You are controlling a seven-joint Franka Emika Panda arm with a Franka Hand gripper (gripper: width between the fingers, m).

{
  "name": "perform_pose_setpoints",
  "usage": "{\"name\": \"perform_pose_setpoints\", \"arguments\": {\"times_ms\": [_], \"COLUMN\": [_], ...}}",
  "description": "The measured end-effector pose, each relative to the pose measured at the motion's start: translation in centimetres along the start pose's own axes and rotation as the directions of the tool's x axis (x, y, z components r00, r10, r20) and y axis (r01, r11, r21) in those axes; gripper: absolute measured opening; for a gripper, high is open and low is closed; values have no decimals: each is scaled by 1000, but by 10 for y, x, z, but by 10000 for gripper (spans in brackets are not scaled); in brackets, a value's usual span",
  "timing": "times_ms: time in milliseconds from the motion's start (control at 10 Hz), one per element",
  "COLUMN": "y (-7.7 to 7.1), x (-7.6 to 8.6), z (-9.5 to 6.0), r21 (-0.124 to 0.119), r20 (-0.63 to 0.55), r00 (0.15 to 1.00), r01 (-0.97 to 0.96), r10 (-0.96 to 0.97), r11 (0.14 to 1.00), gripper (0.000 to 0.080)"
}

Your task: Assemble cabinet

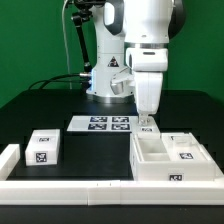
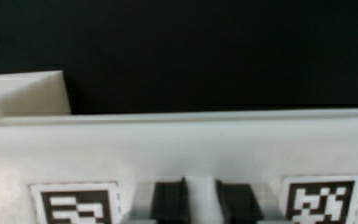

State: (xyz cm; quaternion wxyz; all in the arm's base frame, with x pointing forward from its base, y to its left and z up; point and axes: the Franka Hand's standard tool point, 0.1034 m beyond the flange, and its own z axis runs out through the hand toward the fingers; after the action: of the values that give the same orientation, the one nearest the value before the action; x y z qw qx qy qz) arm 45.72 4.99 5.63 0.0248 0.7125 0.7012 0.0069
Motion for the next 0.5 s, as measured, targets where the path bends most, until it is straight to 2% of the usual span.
{"name": "perform_pose_setpoints", "arguments": {"times_ms": [300,500], "y": [-1,4], "x": [0,0], "z": [2,3], "r21": [4,-3], "r20": [-1,-4], "r00": [1000,1000], "r01": [0,-1], "r10": [0,1], "r11": [1000,1000], "gripper": [70,70]}}
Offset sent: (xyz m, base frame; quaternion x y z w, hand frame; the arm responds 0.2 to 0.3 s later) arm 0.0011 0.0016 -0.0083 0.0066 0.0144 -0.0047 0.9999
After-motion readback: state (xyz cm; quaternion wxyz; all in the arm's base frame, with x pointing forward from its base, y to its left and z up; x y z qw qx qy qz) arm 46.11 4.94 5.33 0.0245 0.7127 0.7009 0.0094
